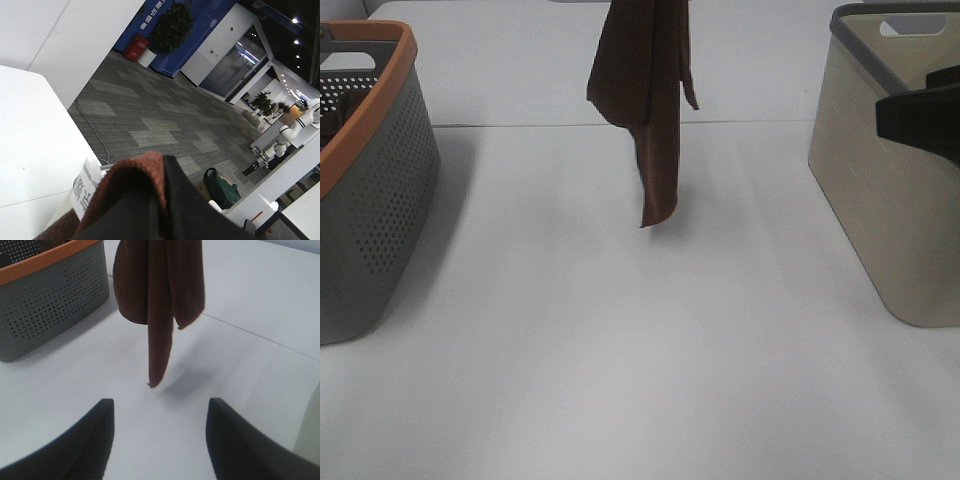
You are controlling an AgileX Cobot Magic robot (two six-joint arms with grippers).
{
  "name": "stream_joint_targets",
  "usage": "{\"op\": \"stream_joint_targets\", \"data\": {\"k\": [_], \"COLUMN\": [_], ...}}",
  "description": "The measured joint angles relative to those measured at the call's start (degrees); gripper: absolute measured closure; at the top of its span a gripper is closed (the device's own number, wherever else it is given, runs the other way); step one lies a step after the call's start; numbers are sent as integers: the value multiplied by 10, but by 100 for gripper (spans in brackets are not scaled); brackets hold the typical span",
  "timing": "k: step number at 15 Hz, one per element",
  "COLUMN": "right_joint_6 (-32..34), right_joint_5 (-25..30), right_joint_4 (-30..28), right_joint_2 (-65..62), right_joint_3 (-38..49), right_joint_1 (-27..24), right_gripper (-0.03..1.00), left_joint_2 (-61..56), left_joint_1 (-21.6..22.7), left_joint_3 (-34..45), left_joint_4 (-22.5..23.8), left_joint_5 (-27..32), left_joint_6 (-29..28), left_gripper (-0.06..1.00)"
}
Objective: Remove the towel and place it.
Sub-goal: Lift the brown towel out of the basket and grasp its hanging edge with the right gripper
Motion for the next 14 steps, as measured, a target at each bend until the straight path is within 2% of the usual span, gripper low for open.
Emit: {"op": "stream_joint_targets", "data": {"k": [2, 3, 4, 5, 6, 7, 9, 10, 11, 14], "right_joint_6": [-48, -56, -60, -60, -60, -61, -73, -81, -84, -88], "right_joint_5": [-68, -122, -174, -207, -219, -260, -313, -370, -387, -501], "right_joint_4": [15, 15, 15, 17, 17, 18, 15, 2, 0, -8], "right_joint_2": [45, 66, 89, 107, 117, 146, 175, 206, 217, 281], "right_joint_3": [0, 0, 0, -2, -3, -9, -10, -10, -10, -10], "right_joint_1": [65, 97, 127, 150, 162, 195, 231, 280, 296, 363], "right_gripper": [43, 43, 43, 43, 43, 43, 43, 43, 43, 43], "left_joint_2": [0, 0, 0, 0, 0, 0, 0, 0, 0, 0], "left_joint_1": [0, 0, 0, 0, 0, 0, 0, 0, 0, 0], "left_joint_3": [0, 0, 0, 0, 0, 0, 0, 0, 0, 0], "left_joint_4": [0, 2, 6, 9, 11, 11, 11, 11, 11, 10], "left_joint_5": [15, 27, 40, 54, 59, 66, 66, 66, 66, 66], "left_joint_6": [0, 0, 0, 1, 1, 1, 2, 2, 2, 2], "left_gripper": [94, 94, 94, 94, 94, 94, 94, 94, 94, 94]}}
